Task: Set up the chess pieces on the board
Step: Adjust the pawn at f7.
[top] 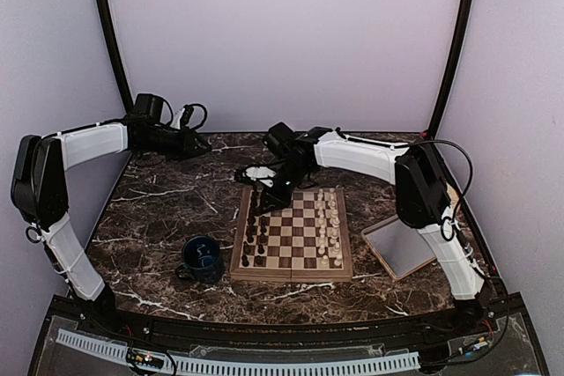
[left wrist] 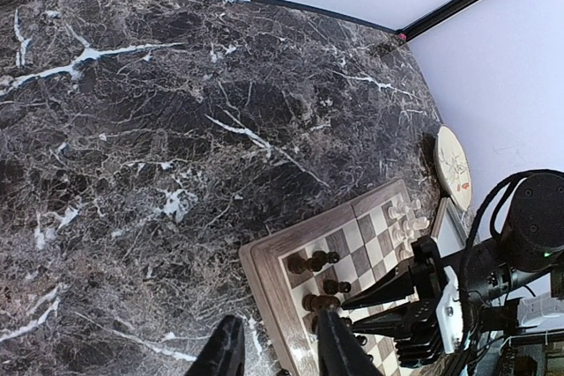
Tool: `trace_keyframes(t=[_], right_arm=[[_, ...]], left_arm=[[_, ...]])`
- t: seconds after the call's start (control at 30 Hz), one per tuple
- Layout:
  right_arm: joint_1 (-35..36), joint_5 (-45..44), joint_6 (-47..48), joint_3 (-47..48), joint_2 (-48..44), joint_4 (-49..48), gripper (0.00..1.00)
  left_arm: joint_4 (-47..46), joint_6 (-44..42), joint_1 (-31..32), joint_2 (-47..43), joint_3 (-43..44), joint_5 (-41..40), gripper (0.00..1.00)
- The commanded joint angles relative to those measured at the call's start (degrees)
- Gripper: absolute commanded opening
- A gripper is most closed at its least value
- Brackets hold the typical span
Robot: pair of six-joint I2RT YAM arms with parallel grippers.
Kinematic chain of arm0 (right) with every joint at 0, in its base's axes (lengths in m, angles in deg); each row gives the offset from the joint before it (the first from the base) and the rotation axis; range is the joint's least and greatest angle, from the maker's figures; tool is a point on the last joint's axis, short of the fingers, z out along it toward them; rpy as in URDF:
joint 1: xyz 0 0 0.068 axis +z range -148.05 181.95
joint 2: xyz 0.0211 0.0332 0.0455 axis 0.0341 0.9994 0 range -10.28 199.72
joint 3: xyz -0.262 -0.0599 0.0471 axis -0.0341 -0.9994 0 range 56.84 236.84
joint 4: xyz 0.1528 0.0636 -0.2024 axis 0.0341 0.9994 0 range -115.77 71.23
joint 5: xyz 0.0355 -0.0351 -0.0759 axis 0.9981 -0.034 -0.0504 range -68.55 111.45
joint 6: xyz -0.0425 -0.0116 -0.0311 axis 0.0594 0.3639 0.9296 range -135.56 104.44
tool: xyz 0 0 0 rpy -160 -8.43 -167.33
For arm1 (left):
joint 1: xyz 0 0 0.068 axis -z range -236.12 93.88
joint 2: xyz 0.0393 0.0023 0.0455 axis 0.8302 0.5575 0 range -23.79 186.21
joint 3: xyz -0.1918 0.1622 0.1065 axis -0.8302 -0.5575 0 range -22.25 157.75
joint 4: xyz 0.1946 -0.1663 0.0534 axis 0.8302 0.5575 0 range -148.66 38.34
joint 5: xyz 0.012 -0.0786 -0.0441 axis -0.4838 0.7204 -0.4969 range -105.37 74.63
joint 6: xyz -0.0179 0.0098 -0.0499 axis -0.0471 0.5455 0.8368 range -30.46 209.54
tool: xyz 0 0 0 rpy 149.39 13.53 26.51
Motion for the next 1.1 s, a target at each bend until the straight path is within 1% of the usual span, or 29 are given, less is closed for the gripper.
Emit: trace_keyframes(t=[0.0,0.43,0.53,0.7,0.77,0.9,1.07], right_arm=[[0.23,0.00,-0.79,3.29,0.03,-1.11,0.26],[0.23,1.23,-0.77,4.43,1.67,-0.94,0.26],[0.24,2.17,-0.75,4.81,2.15,-0.48,0.29],[0.25,2.30,-0.66,4.83,2.71,-0.20,0.29],[0.24,2.36,-0.67,4.91,2.74,-0.24,0.26],[0.25,2.82,-0.57,5.16,2.84,-0.20,0.18],[0.25,2.10,-0.62,5.18,2.81,-0.32,0.13]], left_arm=[[0.35,-0.36,-0.28,-1.20,-0.36,1.19,0.31],[0.37,-0.27,-0.25,-0.69,-0.32,1.63,0.31],[0.36,-0.25,-0.28,-0.61,-0.33,1.61,0.31],[0.36,-0.27,-0.29,-0.59,-0.34,1.65,0.30],[0.35,-0.22,-0.30,-0.52,-0.33,1.61,0.30],[0.35,-0.31,-0.24,-0.43,-0.33,1.62,0.30],[0.42,-0.39,-0.30,-0.30,-0.30,1.69,0.30]])
